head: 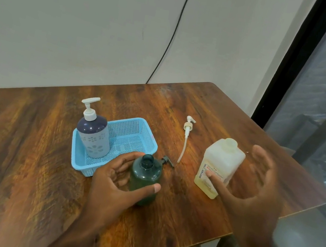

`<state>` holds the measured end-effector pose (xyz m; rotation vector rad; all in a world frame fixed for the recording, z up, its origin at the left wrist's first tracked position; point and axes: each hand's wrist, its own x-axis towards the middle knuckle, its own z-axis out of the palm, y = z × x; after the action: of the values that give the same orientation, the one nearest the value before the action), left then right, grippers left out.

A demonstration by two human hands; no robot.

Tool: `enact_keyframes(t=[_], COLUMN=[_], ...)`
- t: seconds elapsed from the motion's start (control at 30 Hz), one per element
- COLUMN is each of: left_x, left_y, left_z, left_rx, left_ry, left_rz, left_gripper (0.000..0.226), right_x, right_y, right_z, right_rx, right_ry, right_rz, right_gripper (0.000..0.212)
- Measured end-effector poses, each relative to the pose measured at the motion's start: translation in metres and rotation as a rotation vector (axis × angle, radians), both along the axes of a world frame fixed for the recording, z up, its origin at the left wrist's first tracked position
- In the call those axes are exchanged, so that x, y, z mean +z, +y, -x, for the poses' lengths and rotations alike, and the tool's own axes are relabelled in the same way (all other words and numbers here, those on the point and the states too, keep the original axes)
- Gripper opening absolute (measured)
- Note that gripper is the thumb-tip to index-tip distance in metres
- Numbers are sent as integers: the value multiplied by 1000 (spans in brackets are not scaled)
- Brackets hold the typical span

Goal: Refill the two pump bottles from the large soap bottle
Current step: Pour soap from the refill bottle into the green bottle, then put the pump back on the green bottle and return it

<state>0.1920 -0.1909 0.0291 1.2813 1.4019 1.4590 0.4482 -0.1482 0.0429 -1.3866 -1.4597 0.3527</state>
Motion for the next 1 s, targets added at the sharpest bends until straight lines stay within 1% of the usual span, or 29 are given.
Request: enact_keyframes(t=[0.07,0.1,0.17,0.2,0.27,0.33,0.37,0.4,0.47,0.6,0.67,0.73,0.77,0.87,1.0], left_x=[-3,-4,-7,-9,-9,-8,-9,-10,-12,-10,-3,4,7,10,6], left_y=[-1,0,4,8,16,23,28,31,38,43,40,36,35,40,57], left_z=[-4,-7,-13,-16,-24,-32,-36,-40,-44,-43,-30,-13,-6,-7,-32], left_rx=[-15,-28,-56,-65,-72,-74,-67,-60,-54,-128,-214,-244,-223,-90,-66], left_ry=[12,18,43,51,69,96,114,128,145,239,359,557,652,869,1130], left_rz=[17,24,28,24,28,17,6,-1,-11,11,51,70,59,17,140], left_gripper=[71,71,71,70,69,71,72,73,74,77,77,74,69,42,30], right_x=[5,6,1,-4,-17,-28,-31,-32,-32,-34,-39,-42,-43,-45,-44], right_y=[-21,-30,-39,-41,-41,-38,-35,-32,-24,-13,-9,-6,-4,-3,-3], right_z=[18,27,41,46,51,54,56,59,65,72,72,71,70,70,71], right_rx=[22,83,253,342,457,478,461,431,356,252,259,278,282,266,268], right_ry=[-24,-40,-85,-100,-94,-76,-58,-35,-6,-46,-54,-23,-17,-27,-41], right_rz=[-166,-178,-74,9,172,266,282,290,286,257,252,250,256,262,260], right_gripper=[81,69,54,54,69,85,89,89,77,63,64,66,68,81,82])
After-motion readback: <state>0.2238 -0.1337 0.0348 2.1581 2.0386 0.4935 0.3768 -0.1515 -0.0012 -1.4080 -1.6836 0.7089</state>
